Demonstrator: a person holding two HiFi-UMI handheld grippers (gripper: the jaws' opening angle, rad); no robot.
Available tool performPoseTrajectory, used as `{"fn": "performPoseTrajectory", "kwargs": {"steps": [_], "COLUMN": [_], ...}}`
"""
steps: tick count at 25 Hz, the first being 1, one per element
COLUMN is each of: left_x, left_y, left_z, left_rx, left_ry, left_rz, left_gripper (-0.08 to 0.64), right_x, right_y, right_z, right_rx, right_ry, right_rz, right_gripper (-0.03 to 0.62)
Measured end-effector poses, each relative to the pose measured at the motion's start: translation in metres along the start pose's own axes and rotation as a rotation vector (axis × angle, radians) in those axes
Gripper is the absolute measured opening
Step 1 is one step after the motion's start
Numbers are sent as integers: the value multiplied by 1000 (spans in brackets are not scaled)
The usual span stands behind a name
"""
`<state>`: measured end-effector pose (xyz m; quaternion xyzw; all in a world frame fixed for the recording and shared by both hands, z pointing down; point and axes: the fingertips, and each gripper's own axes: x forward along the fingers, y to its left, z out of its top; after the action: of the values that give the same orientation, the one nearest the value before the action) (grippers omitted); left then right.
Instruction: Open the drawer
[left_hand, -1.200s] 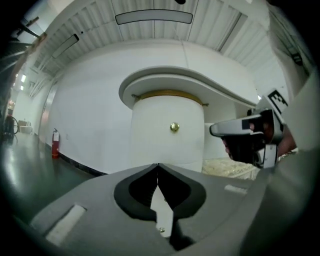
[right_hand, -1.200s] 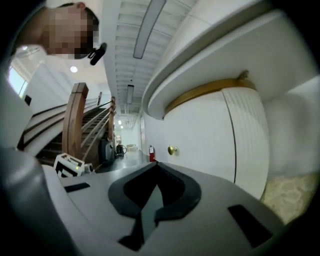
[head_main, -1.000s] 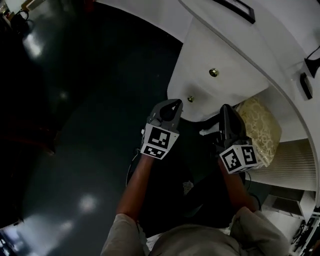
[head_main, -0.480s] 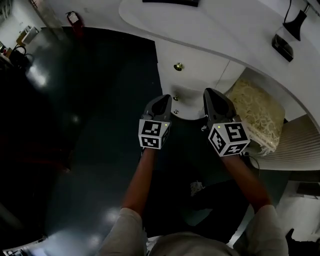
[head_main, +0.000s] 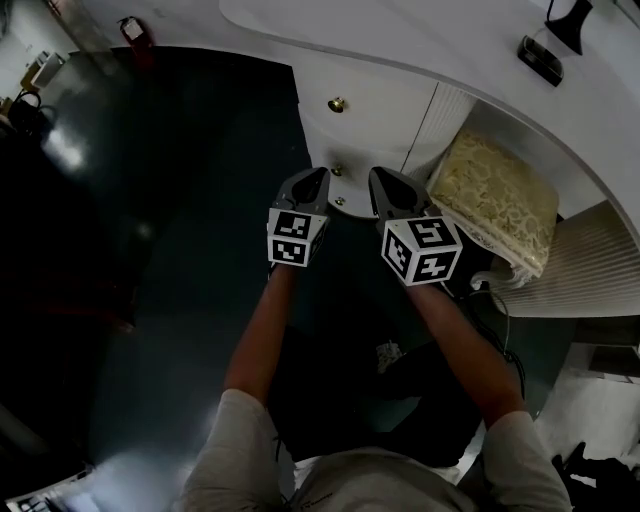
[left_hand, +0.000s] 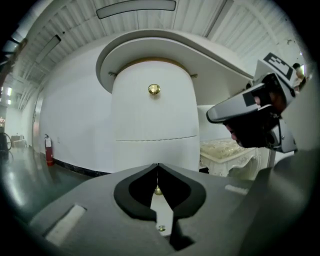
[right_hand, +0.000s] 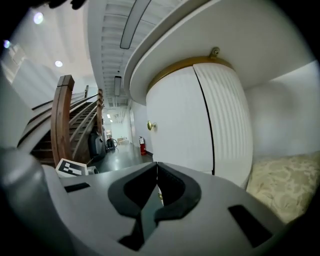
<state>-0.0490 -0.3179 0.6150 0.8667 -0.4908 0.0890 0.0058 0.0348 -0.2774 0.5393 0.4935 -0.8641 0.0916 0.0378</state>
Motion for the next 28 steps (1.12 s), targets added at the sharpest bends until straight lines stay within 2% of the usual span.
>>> {"fn": "performPoseTrajectory", "kwargs": {"steps": [2, 5, 10, 12, 15, 18, 20, 22, 24, 26, 28], "left_x": [1, 5, 5, 5, 10, 8, 12, 17, 20, 24, 28], "left_y": [3, 0, 2, 3, 0, 3, 10, 12, 10, 7, 4], "left_z": [4, 6, 9, 0, -9, -22, -26, -27, -40, -53, -55], "left_rx": [22, 6, -107, -120, -74, -32, -50, -76, -70, -49, -41], "left_ry": [12, 6, -95, -107, -87, -66, -95, -142, -140, -114, -99], "left_rz": [-6, -7, 36, 45, 51, 67, 59, 33, 17, 12, 2], "left_gripper": [11, 9, 11, 9, 9, 9, 11, 11, 11, 11, 11], "right_x": [4, 14, 17, 21, 22, 9, 7, 7, 4, -1, -5], "right_y": [-1, 6, 25, 26, 32, 34, 28, 16, 4, -9, -20], "right_z": [7, 11, -7, -15, -14, -23, -25, -20, -22, -29, -37], "right_rx": [24, 66, -8, 60, 152, 126, 101, 37, -32, -22, 31], "right_ry": [-35, -80, -50, -18, -1, 14, 9, -14, -23, -11, 4], "right_rz": [-27, -54, -12, 17, 82, 102, 96, 72, 42, 23, 6], "right_gripper": [15, 15, 15, 15, 15, 15, 15, 15, 15, 15, 15]}}
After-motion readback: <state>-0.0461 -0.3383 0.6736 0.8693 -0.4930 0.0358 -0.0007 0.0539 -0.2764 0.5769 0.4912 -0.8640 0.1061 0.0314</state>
